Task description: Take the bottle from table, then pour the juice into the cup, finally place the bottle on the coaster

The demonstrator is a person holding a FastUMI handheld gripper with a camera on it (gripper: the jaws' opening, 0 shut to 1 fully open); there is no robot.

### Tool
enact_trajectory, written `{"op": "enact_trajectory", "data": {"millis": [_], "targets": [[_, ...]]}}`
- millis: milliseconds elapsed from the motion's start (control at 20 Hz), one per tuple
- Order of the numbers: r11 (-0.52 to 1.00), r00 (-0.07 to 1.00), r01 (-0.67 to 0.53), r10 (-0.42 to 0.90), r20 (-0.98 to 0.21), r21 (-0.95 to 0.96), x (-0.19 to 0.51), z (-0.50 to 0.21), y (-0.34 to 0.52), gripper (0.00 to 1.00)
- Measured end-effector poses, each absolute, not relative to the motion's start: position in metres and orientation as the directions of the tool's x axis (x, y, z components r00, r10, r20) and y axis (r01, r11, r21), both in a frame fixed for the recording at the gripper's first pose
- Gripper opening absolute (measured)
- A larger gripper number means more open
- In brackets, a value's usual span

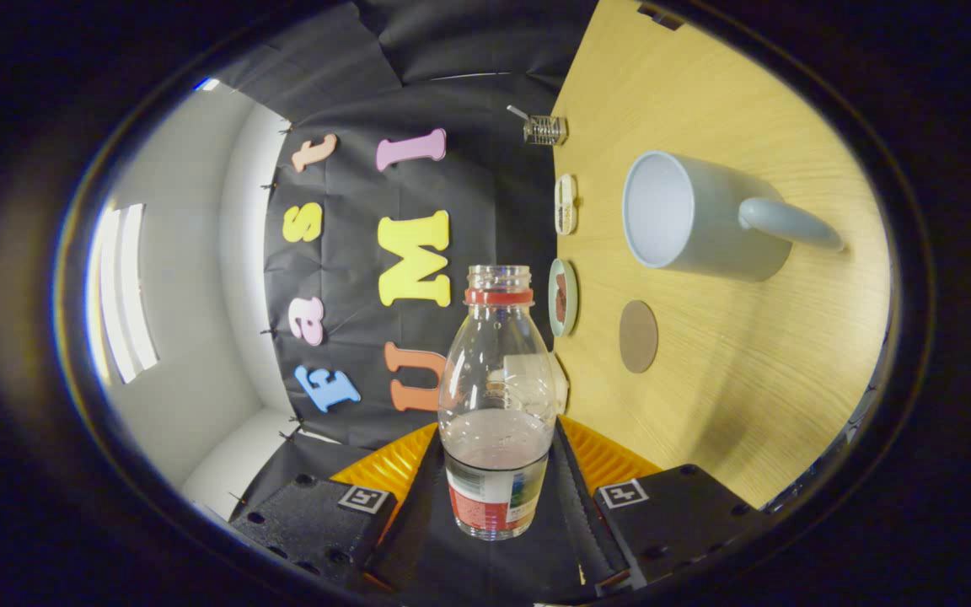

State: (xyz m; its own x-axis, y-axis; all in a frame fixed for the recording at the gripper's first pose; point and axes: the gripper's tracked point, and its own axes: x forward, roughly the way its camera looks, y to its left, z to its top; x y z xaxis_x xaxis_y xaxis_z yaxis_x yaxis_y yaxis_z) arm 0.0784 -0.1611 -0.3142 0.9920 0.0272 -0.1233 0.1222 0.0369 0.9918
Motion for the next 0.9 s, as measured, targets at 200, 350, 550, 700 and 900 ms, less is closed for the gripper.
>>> {"op": "enact_trajectory", "data": {"millis": [200, 350, 550, 700, 900], "targets": [[-0.005, 0.992, 0.123, 0.030, -0.123, 0.992, 0.0775, -0.3130, -0.1607, 0.76], [-0.068, 0.993, 0.118, 0.027, -0.117, 0.991, 0.0777, -0.3123, -0.1625, 0.76], [-0.080, 0.992, 0.125, 0.030, -0.123, 0.989, 0.0783, -0.3122, -0.1647, 0.76], [-0.102, 0.992, 0.126, 0.029, -0.124, 0.987, 0.0821, -0.3108, -0.1687, 0.76], [-0.120, 0.991, 0.132, 0.033, -0.129, 0.984, 0.0813, -0.3101, -0.1698, 0.76]]}}
